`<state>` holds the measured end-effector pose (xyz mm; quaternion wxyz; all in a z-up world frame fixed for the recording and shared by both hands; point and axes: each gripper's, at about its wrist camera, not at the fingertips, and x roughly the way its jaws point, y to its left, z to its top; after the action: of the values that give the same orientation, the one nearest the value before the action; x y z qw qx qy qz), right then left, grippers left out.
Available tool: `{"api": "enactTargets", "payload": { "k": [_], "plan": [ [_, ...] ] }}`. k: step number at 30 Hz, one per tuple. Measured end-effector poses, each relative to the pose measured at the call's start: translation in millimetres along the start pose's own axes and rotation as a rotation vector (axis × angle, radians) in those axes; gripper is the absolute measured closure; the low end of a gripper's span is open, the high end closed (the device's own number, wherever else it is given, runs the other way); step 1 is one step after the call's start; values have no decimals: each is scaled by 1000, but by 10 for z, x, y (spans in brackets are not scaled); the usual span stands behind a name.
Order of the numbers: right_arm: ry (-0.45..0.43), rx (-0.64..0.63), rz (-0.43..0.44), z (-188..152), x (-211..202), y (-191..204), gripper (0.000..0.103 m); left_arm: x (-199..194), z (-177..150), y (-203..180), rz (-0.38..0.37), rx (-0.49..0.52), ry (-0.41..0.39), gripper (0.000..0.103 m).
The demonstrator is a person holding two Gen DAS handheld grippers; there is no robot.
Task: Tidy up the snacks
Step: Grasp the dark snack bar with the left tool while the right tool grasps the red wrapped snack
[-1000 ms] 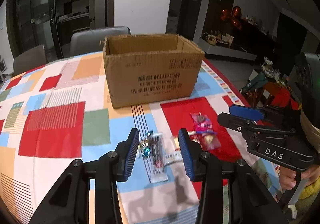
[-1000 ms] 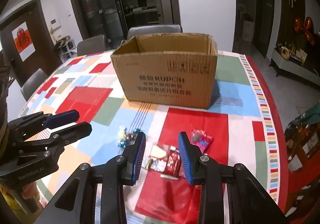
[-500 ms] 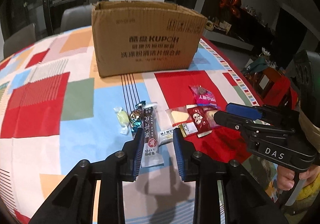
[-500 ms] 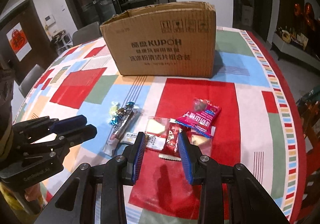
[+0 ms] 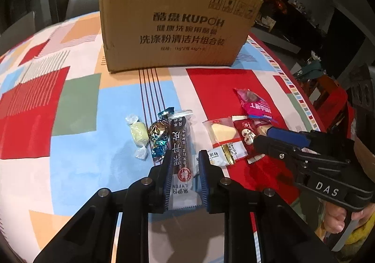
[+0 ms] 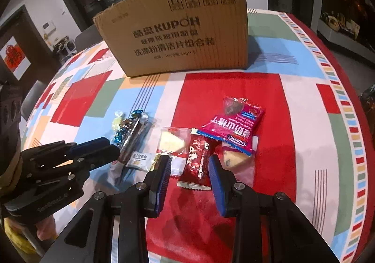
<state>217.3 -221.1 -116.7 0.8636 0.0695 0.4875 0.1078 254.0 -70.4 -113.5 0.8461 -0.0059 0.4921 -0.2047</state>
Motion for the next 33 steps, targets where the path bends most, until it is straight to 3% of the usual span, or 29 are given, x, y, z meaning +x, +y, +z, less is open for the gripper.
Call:
{"api": "enactTargets", "payload": {
  "k": [10, 17, 33],
  "plan": [
    [35, 30, -5, 17, 195, -49, 69, 202, 50, 45, 10, -26, 27, 81],
    [47, 34, -10, 30, 270, -58, 76, 248, 88, 70, 5, -45, 29, 82],
    [4, 20, -2, 11, 35, -20, 78, 35, 48, -7, 0, -45, -10, 86]
  ]
}}
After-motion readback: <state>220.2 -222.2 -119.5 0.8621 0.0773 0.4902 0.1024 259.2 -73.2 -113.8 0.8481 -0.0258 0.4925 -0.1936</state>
